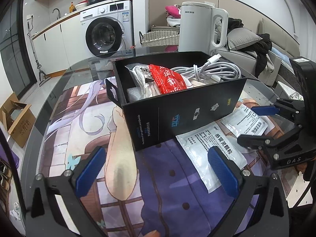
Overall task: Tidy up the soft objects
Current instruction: 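Move the right gripper down over the white printed sachet, then grasp the white sachet with the right gripper and lift it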
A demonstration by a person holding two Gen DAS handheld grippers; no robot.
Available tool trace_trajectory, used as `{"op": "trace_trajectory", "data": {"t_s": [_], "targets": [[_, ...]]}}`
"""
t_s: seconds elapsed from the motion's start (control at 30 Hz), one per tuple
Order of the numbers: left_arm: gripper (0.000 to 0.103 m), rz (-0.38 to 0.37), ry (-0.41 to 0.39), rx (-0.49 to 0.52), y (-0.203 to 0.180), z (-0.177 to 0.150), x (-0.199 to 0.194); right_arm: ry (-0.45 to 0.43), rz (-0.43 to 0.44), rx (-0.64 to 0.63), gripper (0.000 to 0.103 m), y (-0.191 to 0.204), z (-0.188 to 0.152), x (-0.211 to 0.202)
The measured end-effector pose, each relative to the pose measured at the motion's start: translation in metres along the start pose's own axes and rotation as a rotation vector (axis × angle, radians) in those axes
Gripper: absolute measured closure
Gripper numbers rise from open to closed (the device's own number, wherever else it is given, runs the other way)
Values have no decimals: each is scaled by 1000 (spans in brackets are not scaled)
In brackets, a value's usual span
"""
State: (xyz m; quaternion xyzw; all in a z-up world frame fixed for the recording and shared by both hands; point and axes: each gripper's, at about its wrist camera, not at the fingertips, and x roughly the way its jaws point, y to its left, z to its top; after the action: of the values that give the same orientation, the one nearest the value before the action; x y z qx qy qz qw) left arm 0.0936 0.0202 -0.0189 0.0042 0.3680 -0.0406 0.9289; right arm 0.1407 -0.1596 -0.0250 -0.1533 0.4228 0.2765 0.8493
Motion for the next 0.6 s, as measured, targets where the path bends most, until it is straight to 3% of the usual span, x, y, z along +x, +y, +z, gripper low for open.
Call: {"op": "trace_trajectory", "data": {"t_s": [0.1, 0.17, 0.27, 0.5, 0.6], "targets": [[0, -1, 2, 1, 0, 0, 0, -9, 13, -14, 29, 1, -1, -3], [0, -1, 3, 1, -1, 0, 0, -21, 16, -3, 44, 0, -1, -5], [0, -2, 4, 2, -1, 1, 0, -31, 28, 15, 55, -6, -1, -8], [0, 0, 4, 3, -2, 1, 0, -24, 48, 54, 51, -14, -2, -10], [0, -2, 4, 1, -2, 1, 0, -26, 20, 55, 34, -12, -1, -11]]}}
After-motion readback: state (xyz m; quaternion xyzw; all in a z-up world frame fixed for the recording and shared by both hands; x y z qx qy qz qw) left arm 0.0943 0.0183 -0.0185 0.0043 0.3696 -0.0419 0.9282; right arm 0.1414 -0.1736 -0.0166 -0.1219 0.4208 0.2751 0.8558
